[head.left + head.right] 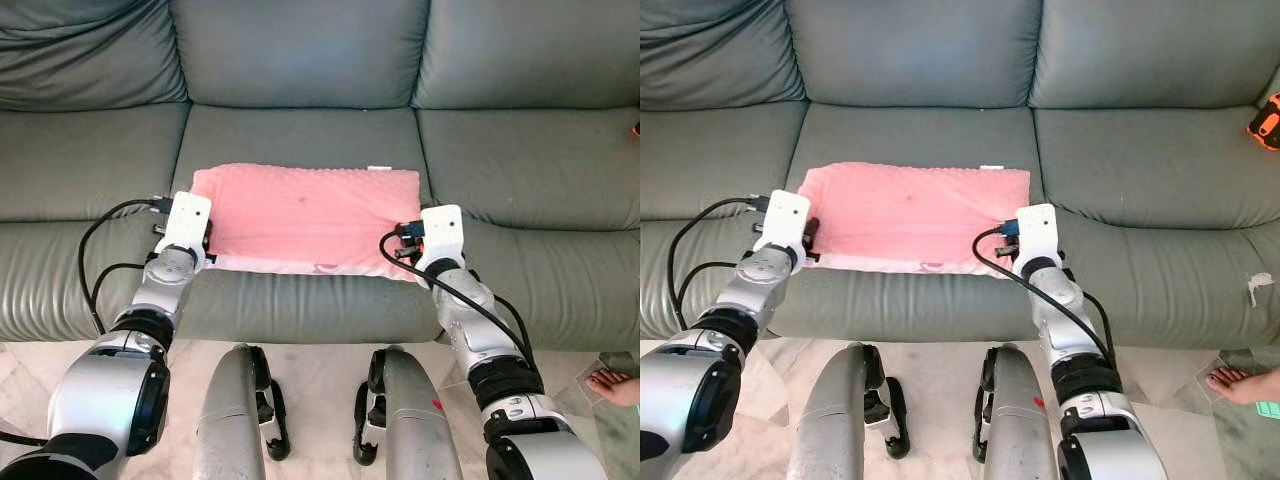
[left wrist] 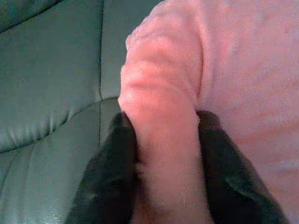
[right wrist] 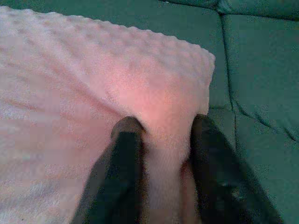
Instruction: Move the pillow to the sofa
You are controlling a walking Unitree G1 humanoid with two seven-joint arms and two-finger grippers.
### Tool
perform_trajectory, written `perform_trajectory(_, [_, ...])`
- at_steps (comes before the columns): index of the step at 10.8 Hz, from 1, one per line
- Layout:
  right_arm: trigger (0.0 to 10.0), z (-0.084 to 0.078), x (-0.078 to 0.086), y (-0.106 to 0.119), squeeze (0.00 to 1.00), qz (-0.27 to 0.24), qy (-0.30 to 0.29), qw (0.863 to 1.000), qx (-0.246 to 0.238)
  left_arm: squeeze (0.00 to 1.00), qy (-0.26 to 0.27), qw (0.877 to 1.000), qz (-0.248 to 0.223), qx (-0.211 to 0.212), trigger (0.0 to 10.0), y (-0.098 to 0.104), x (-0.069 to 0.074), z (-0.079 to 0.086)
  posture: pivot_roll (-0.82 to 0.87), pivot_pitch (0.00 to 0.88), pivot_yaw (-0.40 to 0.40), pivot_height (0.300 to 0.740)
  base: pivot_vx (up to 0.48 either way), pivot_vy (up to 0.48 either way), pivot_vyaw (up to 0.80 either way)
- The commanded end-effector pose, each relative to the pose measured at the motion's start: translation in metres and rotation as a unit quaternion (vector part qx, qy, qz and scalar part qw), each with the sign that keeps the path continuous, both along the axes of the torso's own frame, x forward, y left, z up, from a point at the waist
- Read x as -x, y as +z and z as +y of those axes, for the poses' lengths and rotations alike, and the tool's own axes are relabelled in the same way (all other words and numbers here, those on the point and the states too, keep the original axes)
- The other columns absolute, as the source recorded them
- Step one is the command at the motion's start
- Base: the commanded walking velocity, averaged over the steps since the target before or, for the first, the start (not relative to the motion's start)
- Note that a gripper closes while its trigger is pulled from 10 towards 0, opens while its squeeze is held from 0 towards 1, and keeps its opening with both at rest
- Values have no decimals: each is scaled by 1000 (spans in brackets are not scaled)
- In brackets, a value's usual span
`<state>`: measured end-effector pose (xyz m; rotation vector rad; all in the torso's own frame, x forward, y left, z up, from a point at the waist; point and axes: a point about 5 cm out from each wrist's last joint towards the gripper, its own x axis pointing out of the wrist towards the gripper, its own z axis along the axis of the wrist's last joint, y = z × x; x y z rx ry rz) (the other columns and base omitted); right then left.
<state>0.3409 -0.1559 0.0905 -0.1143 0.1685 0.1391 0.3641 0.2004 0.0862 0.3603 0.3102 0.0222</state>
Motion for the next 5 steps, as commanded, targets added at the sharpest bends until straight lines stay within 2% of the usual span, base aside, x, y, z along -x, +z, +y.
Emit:
perform_trajectory(1, [10000,-8,2,-4,1000,3,-24,1000,-1,1000,19,999,28,-22,10000,-10,8,14,-40,300,10,635,0,0,0])
perform_trajectory(2, [10000,-11,2,-4,1000,0,-31,1000,4,1000,22,999,29,-36,10000,-10,8,17,-42,291,9,635,0,0,0])
perform_trajectory(5, [10000,-12,2,-3,1000,-5,-40,999,3,1000,26,998,28,-40,10000,-9,8,19,-37,267,-1,635,0,0,0])
